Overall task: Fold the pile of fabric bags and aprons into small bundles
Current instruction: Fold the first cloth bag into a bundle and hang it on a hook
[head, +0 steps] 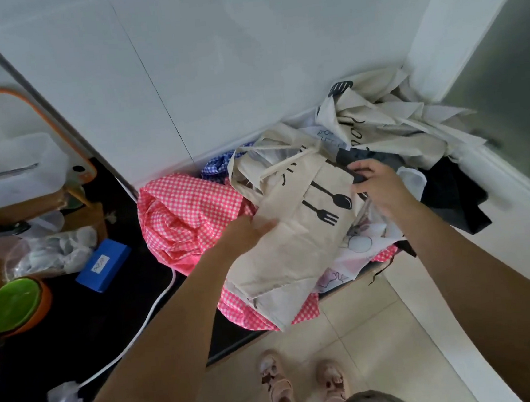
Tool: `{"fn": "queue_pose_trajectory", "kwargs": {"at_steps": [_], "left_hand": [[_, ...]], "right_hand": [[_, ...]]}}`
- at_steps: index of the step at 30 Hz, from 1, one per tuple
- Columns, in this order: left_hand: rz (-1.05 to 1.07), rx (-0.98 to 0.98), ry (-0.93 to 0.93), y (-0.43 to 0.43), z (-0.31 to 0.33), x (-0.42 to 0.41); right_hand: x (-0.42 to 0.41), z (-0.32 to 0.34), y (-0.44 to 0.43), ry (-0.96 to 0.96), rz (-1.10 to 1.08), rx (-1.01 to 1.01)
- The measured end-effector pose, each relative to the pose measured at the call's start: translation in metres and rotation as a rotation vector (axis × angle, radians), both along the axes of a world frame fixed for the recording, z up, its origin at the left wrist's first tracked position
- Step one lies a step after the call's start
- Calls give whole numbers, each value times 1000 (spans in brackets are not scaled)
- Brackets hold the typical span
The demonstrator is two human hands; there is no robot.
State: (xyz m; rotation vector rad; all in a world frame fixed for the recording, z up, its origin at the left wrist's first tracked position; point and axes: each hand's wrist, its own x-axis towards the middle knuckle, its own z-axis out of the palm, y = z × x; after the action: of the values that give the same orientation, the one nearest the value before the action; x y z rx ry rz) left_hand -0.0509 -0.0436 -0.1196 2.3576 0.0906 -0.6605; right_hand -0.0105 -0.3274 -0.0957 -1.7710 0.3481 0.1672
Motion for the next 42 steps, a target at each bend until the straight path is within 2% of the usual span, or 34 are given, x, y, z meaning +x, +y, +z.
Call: {"fn": "queue_pose_trajectory", "kwargs": {"at_steps": [2,4,6,9,11,13,17,21,24,26,28,30,32,35,38,42], "left_hand": [[-11,-67,30,-4,-4,4],[3,-107,36,-5,-7,4],[8,-155,101,-5,-14,2],[29,-305,268,-5,-20,-1],[45,-382,348,-6,-22,-1],[77,-467,420,-9,-20,-1],[152,-640,620,-12,-23,-4],[134,-643,567,-11,-22,-6],[111,-571,541,-5,-28,-3],[167,-525,529,-3,-32,-2],[235,-536,551,-2,-30,-2],[273,-594,594,0,-28,0],[306,-618,636,2,-24,4],[340,-656,704,3,-16,8],[289,-608,624,-2,-7,10],[253,-584,588,-9,2,12]], "right_hand": [[-6,-1,1,-138,-62,-301],[-27,1,10,-343,-18,-584],[-63,-1,25,-460,214,-638],[-126,-25,45,-573,730,-765],[-154,-52,51,-636,883,-905],[-165,-74,54,-692,865,-1031],[-163,-91,56,-656,736,-1221],[-166,-93,57,-621,803,-1210],[-166,-97,52,-594,889,-1045],[-164,-96,49,-518,883,-826],[-163,-79,53,-330,805,-550],[-164,-57,60,-91,642,-311],[-161,-45,64,45,421,-115],[-152,-36,59,79,135,166],[-142,-31,51,92,-79,461],[-130,-29,47,154,-239,578]]}}
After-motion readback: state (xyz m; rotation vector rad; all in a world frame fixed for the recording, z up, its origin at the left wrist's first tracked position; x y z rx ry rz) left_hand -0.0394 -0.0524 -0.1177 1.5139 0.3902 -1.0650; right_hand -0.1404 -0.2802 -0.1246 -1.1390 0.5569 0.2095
